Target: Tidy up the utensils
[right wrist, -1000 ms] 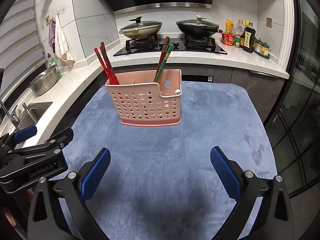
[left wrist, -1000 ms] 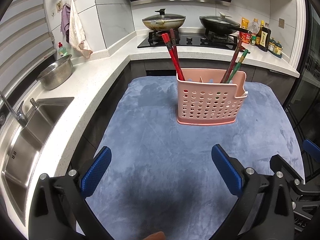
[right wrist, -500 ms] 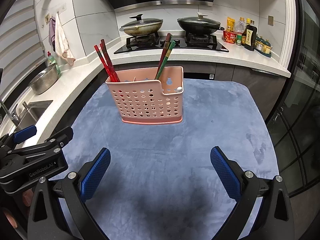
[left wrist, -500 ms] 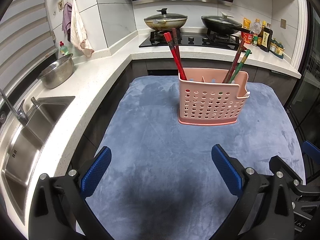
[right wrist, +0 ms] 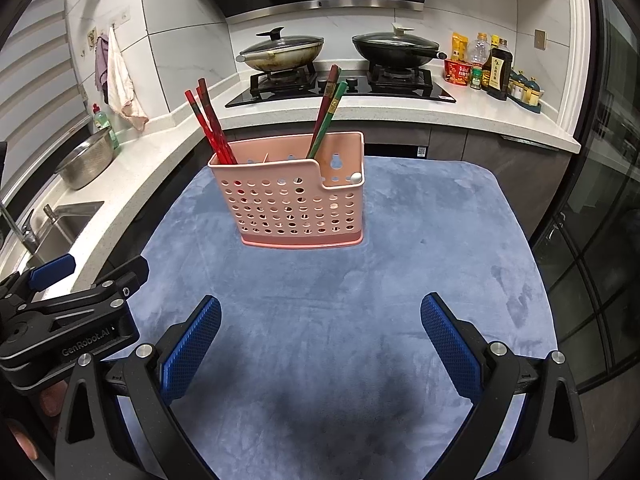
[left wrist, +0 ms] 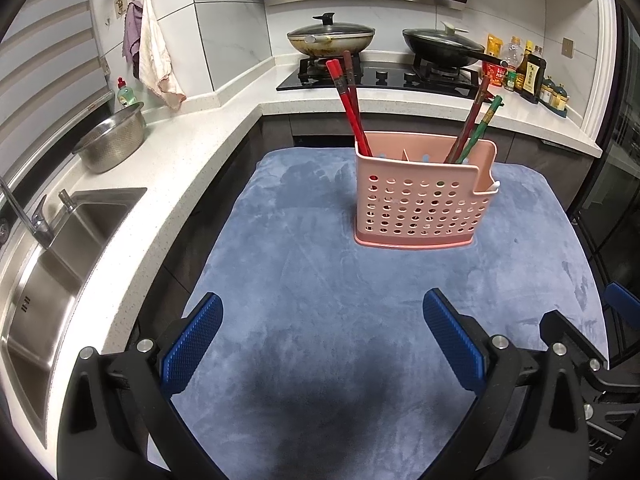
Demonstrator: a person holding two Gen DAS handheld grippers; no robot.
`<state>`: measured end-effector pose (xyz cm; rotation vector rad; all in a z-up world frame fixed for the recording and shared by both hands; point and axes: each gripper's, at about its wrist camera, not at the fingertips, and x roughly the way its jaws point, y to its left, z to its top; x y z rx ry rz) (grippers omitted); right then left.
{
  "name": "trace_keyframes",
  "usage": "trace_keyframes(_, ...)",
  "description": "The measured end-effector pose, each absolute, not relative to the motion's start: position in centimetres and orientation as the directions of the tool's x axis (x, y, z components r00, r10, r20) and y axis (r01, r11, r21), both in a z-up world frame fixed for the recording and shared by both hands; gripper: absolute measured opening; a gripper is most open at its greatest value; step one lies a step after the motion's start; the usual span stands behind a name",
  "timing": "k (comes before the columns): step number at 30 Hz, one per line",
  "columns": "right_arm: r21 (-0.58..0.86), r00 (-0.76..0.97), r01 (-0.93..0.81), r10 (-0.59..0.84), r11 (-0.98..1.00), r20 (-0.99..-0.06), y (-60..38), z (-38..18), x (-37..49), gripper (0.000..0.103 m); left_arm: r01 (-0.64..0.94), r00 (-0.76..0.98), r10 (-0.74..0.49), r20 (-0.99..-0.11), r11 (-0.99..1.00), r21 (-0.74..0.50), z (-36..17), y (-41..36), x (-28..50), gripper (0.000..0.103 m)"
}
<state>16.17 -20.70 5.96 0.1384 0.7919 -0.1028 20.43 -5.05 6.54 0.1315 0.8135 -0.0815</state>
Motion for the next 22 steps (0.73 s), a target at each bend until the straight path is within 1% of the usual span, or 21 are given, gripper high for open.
trace_keyframes(13,0.083,0.700,0.145,-0.043,0.986,-0.713,-20.75,6.00,16.21,0.096,0.125,0.687,-0.024,-0.726,0.988,0.086,6.58,-5.11,20.48,0.096)
trace_keyframes(17,0.083,0.699,0.147,-0.044,0.986,-0.713,-20.75,6.04,16.21,0.096,0.114,0.703,-0.006,-0.712,0.988,0.104,6.72,-5.18,20.48,0.096)
trace_keyframes(22,0.085,0.701,0.151,-0.046,0.985,-0.712,-20.83,6.21,16.33,0.096,0.111,0.694,-0.013,-0.719,0.990,0.089,6.66,-5.04,20.88,0.096)
